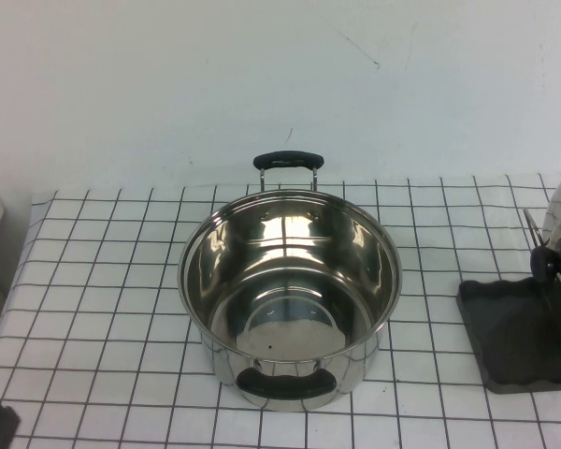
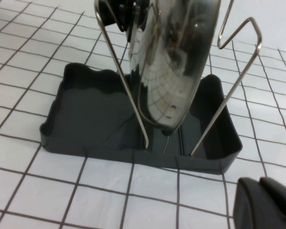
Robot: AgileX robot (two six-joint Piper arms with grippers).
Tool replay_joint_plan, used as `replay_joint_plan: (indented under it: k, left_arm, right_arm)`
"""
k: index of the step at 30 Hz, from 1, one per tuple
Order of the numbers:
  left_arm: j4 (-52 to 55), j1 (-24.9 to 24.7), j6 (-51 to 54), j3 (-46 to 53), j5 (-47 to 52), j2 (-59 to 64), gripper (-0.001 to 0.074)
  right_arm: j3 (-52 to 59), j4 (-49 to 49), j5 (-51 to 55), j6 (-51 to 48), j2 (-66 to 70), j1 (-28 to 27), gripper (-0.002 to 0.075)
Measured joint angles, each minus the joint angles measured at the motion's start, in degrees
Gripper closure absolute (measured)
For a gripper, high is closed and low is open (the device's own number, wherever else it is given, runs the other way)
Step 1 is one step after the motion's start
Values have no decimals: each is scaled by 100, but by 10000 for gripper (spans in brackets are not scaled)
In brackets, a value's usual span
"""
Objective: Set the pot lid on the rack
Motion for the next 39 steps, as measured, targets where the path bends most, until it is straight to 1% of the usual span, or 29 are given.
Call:
replay_joint_plan:
  k: [1, 4, 6, 7, 9, 11, 14, 17, 19, 21, 25, 27, 30, 33, 39]
  left_arm:
    - [-440, 0, 145, 0, 203, 0, 737]
    - [-2360, 0, 824, 0, 1071, 0, 737]
    - [-3595, 0, 1547, 0, 1615, 0, 737]
    - [-4040, 0, 1921, 0, 1795, 0, 737]
    - [-5037, 0, 3068, 0, 2113, 0, 737]
    - [-5820, 0, 4397, 0, 2274, 0, 737]
    - [-6998, 49, 6383, 0, 2318, 0, 737]
    - [-8161, 412, 8296, 0, 2234, 0, 737]
    - [-8955, 827, 9406, 0, 2181, 0, 737]
    - [-9668, 1391, 10149, 0, 2093, 0, 737]
    - [-10531, 2389, 10679, 0, 2008, 0, 737]
    - [-10908, 2699, 10972, 0, 2064, 0, 737]
    - [-11199, 2818, 11576, 0, 2336, -72, 737]
    - [-11104, 2806, 11695, 0, 2483, -316, 737]
    - [-10478, 2735, 10605, -19, 2498, -469, 737]
  right_arm:
    - [0, 0, 0, 0, 0, 0, 728]
    - [0, 0, 0, 0, 0, 0, 728]
    - [0, 0, 0, 0, 0, 0, 728]
    - [0, 0, 0, 0, 0, 0, 728]
    - [0, 0, 0, 0, 0, 0, 728]
    - [0, 0, 0, 0, 0, 0, 728]
    - [0, 0, 0, 0, 0, 0, 728]
    - [0, -11, 2, 0, 0, 0, 728]
    - [0, -11, 2, 0, 0, 0, 728]
    - [0, -11, 2, 0, 0, 0, 728]
    - [0, -11, 2, 0, 0, 0, 728]
    - [0, -11, 12, 0, 0, 0, 728]
    - [0, -11, 12, 0, 0, 0, 728]
    - [0, -11, 12, 0, 0, 0, 728]
    - [0, -21, 12, 0, -3, 0, 728]
